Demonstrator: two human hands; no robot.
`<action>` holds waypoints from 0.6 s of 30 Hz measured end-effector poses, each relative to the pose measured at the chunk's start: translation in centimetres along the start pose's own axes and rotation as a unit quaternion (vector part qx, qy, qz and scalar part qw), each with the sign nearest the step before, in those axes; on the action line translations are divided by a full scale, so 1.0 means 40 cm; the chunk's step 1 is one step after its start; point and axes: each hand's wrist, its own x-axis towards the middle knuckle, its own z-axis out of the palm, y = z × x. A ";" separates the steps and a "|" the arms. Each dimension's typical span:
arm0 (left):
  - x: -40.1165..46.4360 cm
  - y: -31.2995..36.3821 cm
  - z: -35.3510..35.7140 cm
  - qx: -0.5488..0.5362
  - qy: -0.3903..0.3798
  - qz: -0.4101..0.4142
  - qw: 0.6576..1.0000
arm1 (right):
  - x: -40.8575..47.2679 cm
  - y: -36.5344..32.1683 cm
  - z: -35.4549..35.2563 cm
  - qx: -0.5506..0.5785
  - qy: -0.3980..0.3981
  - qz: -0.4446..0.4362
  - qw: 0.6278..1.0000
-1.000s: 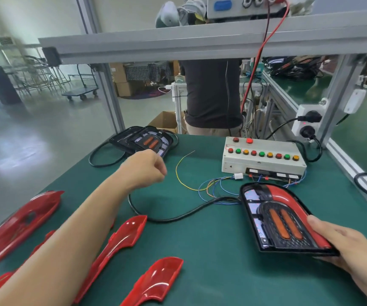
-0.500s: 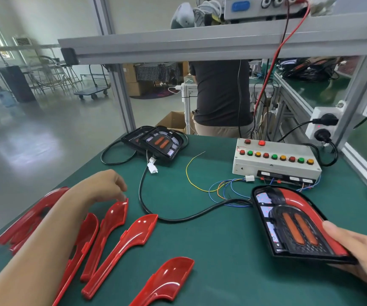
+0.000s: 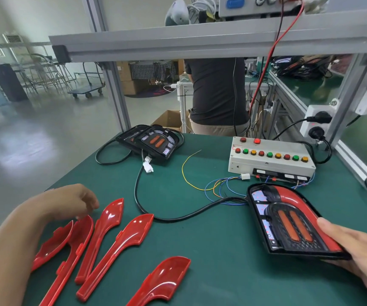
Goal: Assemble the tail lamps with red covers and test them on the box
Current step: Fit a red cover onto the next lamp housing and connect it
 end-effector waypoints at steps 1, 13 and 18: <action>-0.002 -0.005 0.001 0.019 -0.010 -0.004 1.000 | 0.002 0.001 -0.001 -0.001 0.001 -0.001 1.000; 0.035 0.016 0.012 -0.051 0.079 0.017 0.995 | 0.018 0.020 -0.018 -0.014 -0.017 -0.015 1.000; 0.050 0.080 -0.047 -0.154 0.177 0.070 0.970 | 0.020 0.017 -0.018 -0.018 -0.027 -0.010 0.999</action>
